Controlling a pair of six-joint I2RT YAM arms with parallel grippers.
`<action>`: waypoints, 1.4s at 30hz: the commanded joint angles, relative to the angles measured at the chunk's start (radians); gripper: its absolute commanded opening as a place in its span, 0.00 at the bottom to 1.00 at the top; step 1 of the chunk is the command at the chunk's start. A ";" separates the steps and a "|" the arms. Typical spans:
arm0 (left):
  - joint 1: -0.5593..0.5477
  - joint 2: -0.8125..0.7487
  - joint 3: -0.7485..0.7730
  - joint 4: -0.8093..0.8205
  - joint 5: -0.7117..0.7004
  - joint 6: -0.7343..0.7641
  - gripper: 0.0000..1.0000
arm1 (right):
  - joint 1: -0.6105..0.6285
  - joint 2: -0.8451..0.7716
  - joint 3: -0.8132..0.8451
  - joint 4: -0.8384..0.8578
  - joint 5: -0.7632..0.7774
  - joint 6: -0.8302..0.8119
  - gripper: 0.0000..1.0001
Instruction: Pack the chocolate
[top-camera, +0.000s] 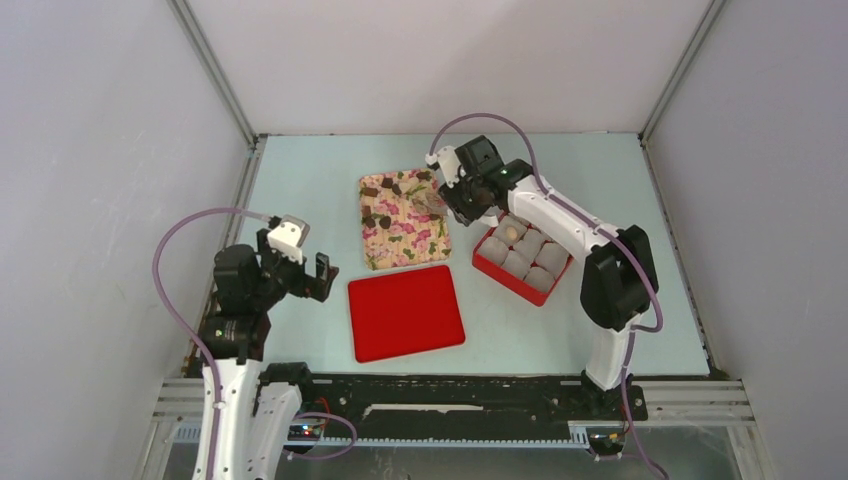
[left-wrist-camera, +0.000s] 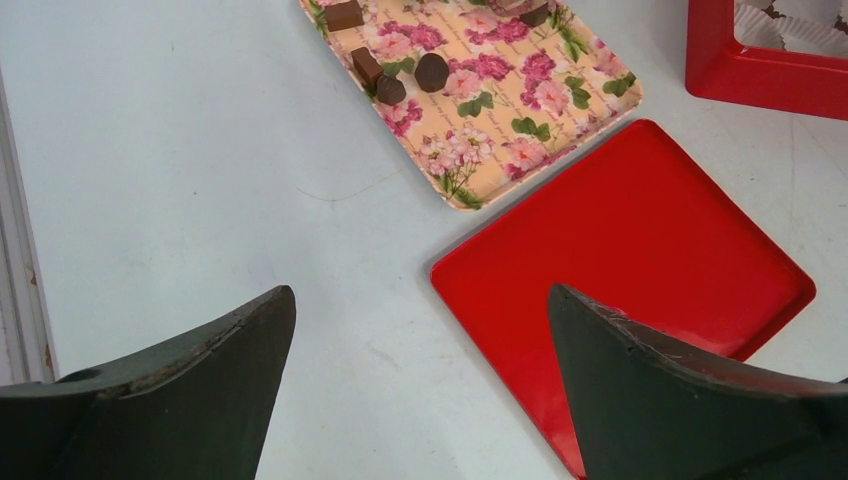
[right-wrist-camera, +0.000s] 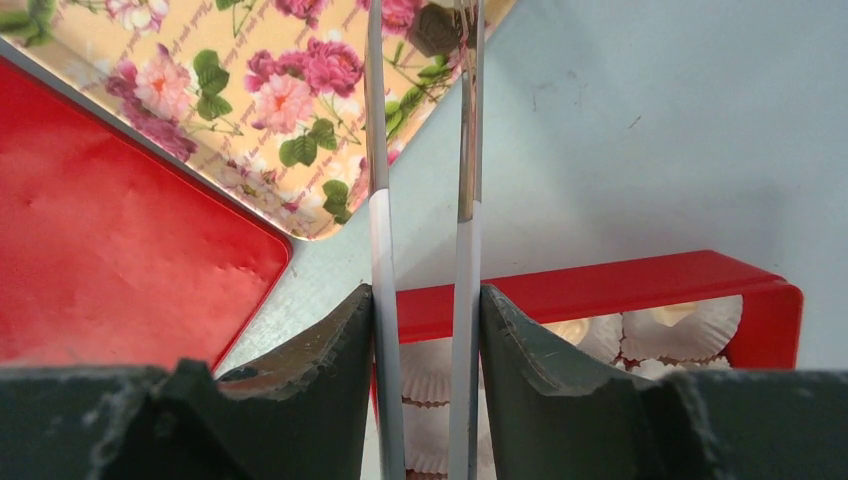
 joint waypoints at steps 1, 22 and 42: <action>0.011 -0.011 -0.025 0.021 0.025 -0.017 1.00 | 0.019 0.021 0.047 -0.011 0.046 0.007 0.43; 0.016 -0.021 -0.030 0.024 0.036 -0.022 1.00 | 0.053 0.066 0.050 0.051 0.258 -0.058 0.40; 0.017 -0.031 -0.042 0.035 0.037 -0.021 0.98 | 0.095 0.016 0.045 0.008 0.256 -0.073 0.23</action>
